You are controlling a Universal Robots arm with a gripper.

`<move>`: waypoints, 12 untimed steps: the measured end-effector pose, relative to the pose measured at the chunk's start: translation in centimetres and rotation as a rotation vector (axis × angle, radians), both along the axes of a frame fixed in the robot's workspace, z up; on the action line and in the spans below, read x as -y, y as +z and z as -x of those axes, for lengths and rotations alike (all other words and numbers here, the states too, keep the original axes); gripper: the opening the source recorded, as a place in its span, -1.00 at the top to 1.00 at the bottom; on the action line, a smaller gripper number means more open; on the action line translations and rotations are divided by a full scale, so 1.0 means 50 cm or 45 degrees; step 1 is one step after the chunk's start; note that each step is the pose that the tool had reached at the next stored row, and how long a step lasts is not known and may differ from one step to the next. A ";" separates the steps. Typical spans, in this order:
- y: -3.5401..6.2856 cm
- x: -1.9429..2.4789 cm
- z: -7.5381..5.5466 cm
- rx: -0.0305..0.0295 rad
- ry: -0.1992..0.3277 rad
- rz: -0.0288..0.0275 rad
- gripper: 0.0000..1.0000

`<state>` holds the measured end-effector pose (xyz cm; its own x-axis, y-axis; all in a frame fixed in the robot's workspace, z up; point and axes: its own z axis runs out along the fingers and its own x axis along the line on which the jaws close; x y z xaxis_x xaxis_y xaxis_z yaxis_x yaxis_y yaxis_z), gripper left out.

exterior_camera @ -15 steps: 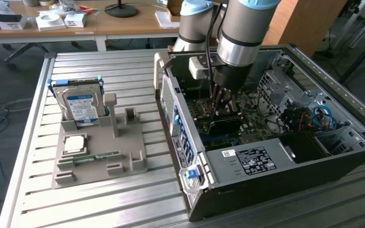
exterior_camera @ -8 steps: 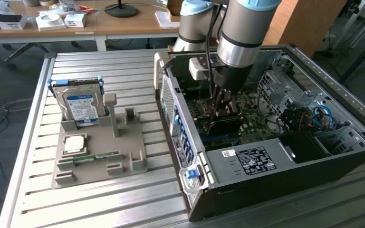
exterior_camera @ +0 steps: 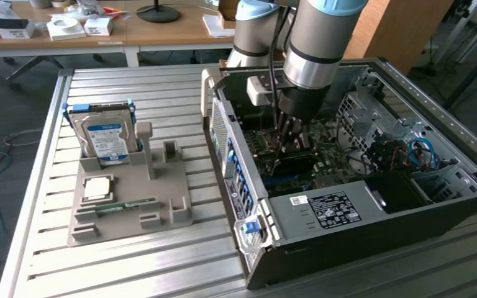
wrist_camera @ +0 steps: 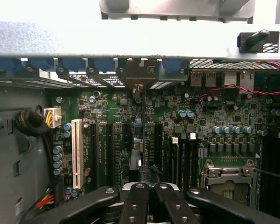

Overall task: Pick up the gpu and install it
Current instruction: 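Press down on the gpu until it lock into place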

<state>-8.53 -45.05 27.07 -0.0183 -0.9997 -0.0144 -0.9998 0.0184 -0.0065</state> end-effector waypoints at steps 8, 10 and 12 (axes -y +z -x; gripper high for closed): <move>-0.003 0.0001 0.000 0.0000 0.000 0.0001 0.79; -0.003 0.0000 0.000 0.0000 0.000 0.0001 0.79; -0.003 0.0000 0.000 0.0001 0.000 -0.0001 0.79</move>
